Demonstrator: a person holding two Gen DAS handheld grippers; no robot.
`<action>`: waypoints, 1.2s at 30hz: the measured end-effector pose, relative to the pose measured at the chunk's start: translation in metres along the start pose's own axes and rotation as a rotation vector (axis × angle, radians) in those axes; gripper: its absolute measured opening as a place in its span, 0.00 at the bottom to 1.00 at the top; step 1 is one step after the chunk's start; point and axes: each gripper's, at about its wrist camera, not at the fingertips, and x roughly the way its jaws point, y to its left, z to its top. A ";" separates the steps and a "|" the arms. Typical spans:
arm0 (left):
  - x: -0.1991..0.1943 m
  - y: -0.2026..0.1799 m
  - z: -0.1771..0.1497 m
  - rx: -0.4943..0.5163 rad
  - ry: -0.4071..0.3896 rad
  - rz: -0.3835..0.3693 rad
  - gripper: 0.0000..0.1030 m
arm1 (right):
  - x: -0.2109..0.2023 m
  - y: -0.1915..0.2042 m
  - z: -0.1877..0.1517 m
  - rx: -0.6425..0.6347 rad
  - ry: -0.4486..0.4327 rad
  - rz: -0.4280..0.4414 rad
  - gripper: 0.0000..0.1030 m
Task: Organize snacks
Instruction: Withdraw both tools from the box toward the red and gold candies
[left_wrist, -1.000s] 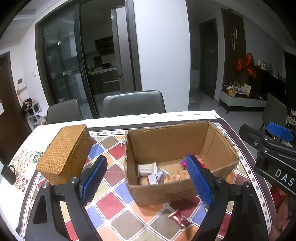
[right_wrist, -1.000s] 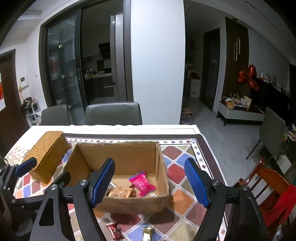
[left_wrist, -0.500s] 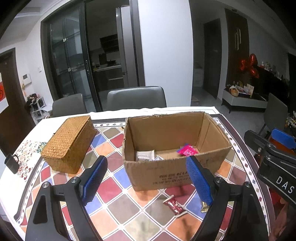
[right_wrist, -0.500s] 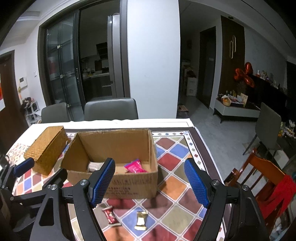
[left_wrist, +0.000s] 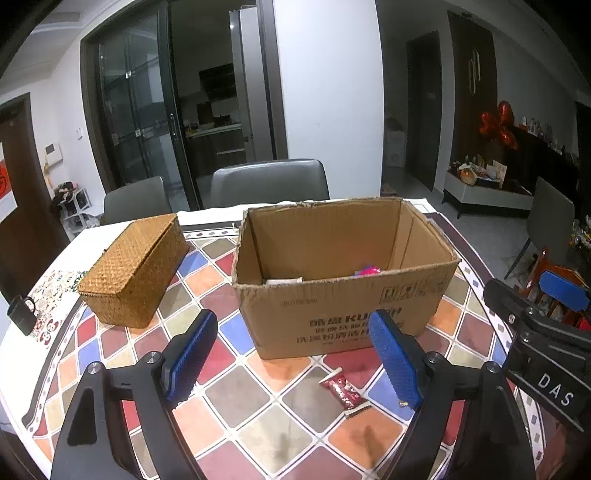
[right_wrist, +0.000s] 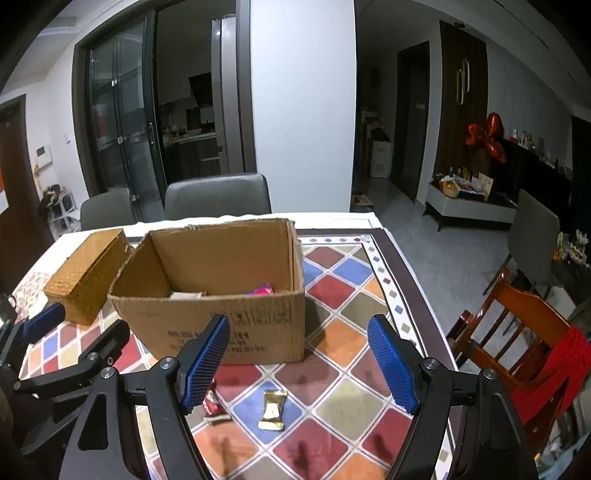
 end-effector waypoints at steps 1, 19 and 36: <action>0.001 -0.001 -0.002 0.002 0.003 -0.001 0.82 | 0.001 -0.001 -0.002 0.000 0.005 0.000 0.76; 0.035 -0.017 -0.044 0.036 0.091 -0.012 0.73 | 0.030 0.001 -0.045 -0.021 0.103 0.013 0.75; 0.080 -0.024 -0.071 0.056 0.173 -0.035 0.63 | 0.075 0.009 -0.085 -0.073 0.228 0.045 0.68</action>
